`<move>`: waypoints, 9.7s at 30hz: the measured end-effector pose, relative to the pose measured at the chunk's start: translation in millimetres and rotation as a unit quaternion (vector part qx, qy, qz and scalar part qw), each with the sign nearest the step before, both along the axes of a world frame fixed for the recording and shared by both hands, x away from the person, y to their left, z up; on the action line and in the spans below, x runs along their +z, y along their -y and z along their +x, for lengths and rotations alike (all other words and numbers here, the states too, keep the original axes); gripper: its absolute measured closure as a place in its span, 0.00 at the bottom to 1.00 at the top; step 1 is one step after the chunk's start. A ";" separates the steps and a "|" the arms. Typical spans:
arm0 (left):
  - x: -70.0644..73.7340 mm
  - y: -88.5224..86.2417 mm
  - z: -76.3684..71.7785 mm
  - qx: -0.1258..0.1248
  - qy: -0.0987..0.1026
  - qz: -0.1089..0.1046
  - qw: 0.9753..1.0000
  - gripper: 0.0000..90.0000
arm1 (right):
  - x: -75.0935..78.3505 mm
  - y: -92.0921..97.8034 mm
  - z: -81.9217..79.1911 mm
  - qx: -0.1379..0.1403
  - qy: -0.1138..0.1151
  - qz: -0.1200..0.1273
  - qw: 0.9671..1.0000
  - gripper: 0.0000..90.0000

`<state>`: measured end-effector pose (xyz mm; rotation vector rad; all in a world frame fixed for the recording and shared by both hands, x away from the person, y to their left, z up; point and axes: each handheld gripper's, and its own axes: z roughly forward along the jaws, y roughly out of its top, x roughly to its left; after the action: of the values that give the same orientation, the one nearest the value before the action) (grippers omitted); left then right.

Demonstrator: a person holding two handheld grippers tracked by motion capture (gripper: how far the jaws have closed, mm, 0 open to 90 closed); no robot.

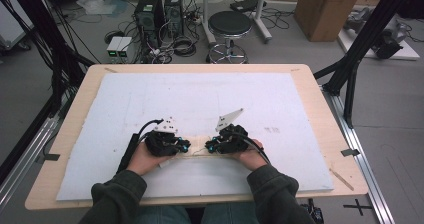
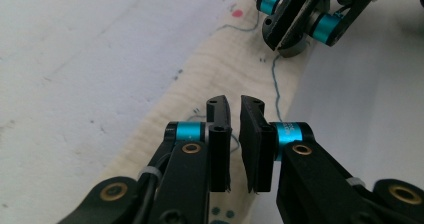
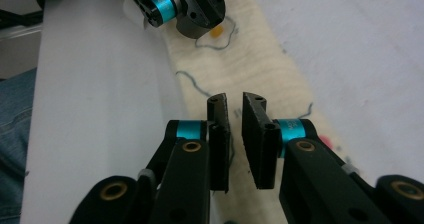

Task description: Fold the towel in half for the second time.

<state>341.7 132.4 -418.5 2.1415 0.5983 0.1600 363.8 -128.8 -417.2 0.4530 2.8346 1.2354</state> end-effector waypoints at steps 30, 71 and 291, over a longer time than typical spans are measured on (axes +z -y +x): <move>-15.7 -40.0 -1.6 0.010 -0.011 0.051 0.999 0.61 | -9.8 26.3 -4.3 -0.027 0.031 -0.059 0.997 0.55; 1.8 -73.8 -13.3 0.056 0.020 -0.015 0.998 0.50 | 0.8 94.3 -16.9 -0.079 0.040 0.019 0.996 0.47; 30.3 -102.2 -30.3 0.171 0.041 -0.062 0.983 0.32 | 25.0 117.8 0.7 -0.236 0.011 0.091 0.968 0.14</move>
<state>311.4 234.6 -388.3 1.8905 0.9001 0.3872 364.5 -246.6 -392.1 1.0363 2.3890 1.3747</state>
